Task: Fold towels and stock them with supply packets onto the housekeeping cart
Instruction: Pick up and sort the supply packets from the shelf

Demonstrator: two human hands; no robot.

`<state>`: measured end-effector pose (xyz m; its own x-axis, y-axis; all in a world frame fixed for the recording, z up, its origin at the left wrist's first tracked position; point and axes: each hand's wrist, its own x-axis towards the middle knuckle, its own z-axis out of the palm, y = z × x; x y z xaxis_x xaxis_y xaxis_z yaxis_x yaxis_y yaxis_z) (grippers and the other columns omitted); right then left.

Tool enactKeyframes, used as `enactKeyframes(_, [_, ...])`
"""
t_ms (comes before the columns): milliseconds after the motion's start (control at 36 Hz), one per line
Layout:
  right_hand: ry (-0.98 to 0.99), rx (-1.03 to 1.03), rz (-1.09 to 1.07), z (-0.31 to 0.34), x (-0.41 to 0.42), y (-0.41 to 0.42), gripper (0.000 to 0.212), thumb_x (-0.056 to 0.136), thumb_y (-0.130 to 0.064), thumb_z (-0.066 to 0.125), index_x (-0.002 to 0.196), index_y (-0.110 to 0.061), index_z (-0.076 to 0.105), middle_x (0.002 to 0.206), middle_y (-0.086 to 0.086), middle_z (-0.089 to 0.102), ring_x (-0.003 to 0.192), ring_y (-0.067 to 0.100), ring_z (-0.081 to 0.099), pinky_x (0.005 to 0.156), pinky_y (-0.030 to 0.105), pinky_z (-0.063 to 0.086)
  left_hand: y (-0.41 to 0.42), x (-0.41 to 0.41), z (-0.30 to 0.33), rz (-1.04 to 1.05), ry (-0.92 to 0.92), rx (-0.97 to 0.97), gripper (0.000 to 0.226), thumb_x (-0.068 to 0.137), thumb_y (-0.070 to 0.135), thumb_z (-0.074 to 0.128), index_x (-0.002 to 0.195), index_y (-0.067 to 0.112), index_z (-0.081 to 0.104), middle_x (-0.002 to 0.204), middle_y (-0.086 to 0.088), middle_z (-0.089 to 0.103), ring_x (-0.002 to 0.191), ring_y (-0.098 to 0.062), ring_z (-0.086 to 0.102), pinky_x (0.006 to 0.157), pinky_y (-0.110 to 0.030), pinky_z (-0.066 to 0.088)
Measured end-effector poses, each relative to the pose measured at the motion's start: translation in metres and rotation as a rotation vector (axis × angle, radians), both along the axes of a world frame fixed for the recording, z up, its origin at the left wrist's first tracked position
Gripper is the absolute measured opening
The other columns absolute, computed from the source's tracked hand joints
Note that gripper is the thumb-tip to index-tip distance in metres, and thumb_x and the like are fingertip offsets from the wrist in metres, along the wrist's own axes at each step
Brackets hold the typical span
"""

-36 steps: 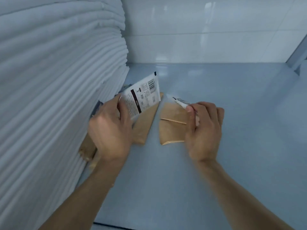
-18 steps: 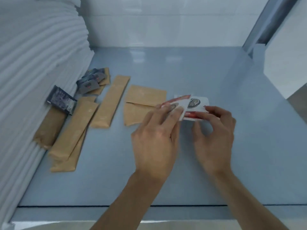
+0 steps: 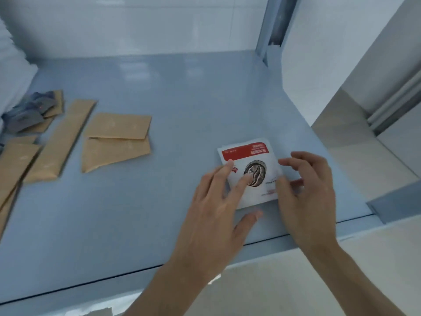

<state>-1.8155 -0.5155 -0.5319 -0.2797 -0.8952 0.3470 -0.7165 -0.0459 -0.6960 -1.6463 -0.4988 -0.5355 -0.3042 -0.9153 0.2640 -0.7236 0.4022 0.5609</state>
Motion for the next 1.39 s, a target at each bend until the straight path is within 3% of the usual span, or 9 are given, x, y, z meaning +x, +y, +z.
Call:
enactKeyframes(83, [0.055, 0.081, 0.05, 0.0, -0.005, -0.002, 0.039, 0.091, -0.031, 0.061, 0.128, -0.019, 0.06, 0.133, -0.006, 0.048, 0.122, 0.013, 0.043, 0.09, 0.029, 0.048, -0.001, -0.001, -0.003, -0.013, 0.012, 0.033, 0.061, 0.089, 0.047, 0.06, 0.141, 0.017, 0.055, 0.151, -0.009, 0.042, 0.137, -0.026, 0.038, 0.112, -0.038, 0.038])
enactKeyframes(194, [0.133, 0.177, 0.101, 0.0, -0.014, 0.002, 0.047, 0.092, -0.03, 0.066, 0.136, -0.016, 0.055, 0.128, -0.004, 0.052, 0.119, 0.011, 0.041, 0.098, 0.023, 0.04, -0.001, -0.009, -0.004, 0.027, 0.027, -0.01, 0.049, 0.085, 0.023, 0.077, 0.131, 0.013, 0.065, 0.143, -0.012, 0.052, 0.126, -0.029, 0.053, 0.099, -0.031, 0.043])
enactKeyframes(278, [0.12, 0.192, 0.069, 0.004, -0.021, 0.006, 0.047, 0.093, -0.026, 0.066, 0.137, -0.015, 0.054, 0.125, -0.003, 0.055, 0.117, 0.014, 0.047, 0.094, 0.014, 0.033, -0.002, -0.019, -0.003, 0.02, 0.003, -0.039, 0.047, 0.082, 0.012, 0.079, 0.127, 0.011, 0.067, 0.14, -0.012, 0.056, 0.12, -0.03, 0.058, 0.094, -0.03, 0.045])
enactKeyframes(417, [0.085, 0.224, 0.008, 0.012, -0.032, 0.011, 0.047, 0.093, -0.023, 0.063, 0.138, -0.016, 0.051, 0.124, -0.003, 0.056, 0.11, 0.018, 0.055, 0.097, 0.032, 0.048, 0.0, -0.041, -0.001, -0.007, 0.011, -0.05, 0.049, 0.08, 0.001, 0.08, 0.127, 0.01, 0.068, 0.138, -0.012, 0.058, 0.114, -0.03, 0.058, 0.09, -0.029, 0.047])
enactKeyframes(556, [0.106, 0.243, -0.078, 0.016, -0.055, 0.021, 0.045, 0.094, -0.021, 0.061, 0.137, -0.016, 0.052, 0.126, -0.002, 0.054, 0.113, 0.017, 0.051, 0.097, 0.027, 0.042, 0.007, -0.066, 0.0, -0.064, 0.018, -0.052, 0.045, 0.079, 0.003, 0.081, 0.123, 0.009, 0.07, 0.136, -0.012, 0.06, 0.112, -0.029, 0.059, 0.087, -0.028, 0.052])
enactKeyframes(833, [0.171, 0.266, -0.178, 0.015, -0.075, 0.032, 0.044, 0.09, -0.012, 0.061, 0.133, -0.006, 0.052, 0.115, 0.009, 0.059, 0.107, 0.026, 0.053, 0.096, 0.041, 0.045, 0.016, -0.099, 0.005, -0.112, 0.044, -0.035, 0.043, 0.078, 0.006, 0.083, 0.119, 0.01, 0.072, 0.132, -0.012, 0.063, 0.109, -0.027, 0.061, 0.083, -0.035, 0.061])
enactKeyframes(1056, [0.202, 0.209, -0.264, 0.019, -0.059, 0.025, 0.048, 0.089, -0.011, 0.058, 0.135, -0.003, 0.048, 0.128, 0.012, 0.054, 0.12, 0.026, 0.039, 0.101, 0.039, 0.038, 0.011, -0.077, 0.008, -0.021, 0.119, -0.049, 0.033, 0.087, 0.012, 0.076, 0.12, 0.011, 0.072, 0.139, -0.011, 0.058, 0.113, -0.023, 0.062, 0.088, -0.026, 0.052])
enactKeyframes(1250, [0.202, 0.144, -0.149, 0.031, -0.02, -0.005, 0.045, 0.09, -0.012, 0.057, 0.134, -0.01, 0.051, 0.13, 0.003, 0.054, 0.123, 0.017, 0.039, 0.095, 0.018, 0.029, -0.009, -0.026, 0.015, 0.148, 0.211, -0.028, 0.028, 0.09, 0.006, 0.069, 0.117, 0.012, 0.073, 0.13, -0.005, 0.061, 0.111, -0.017, 0.063, 0.097, -0.016, 0.04])
enactKeyframes(1389, [0.164, 0.143, 0.022, 0.03, 0.037, -0.022, 0.045, 0.089, -0.011, 0.057, 0.133, -0.011, 0.054, 0.128, 0.0, 0.054, 0.122, 0.018, 0.044, 0.099, 0.022, 0.032, -0.018, 0.019, 0.014, 0.248, 0.229, -0.043, 0.028, 0.091, 0.007, 0.068, 0.118, 0.013, 0.072, 0.119, -0.001, 0.064, 0.105, -0.018, 0.063, 0.094, -0.025, 0.047])
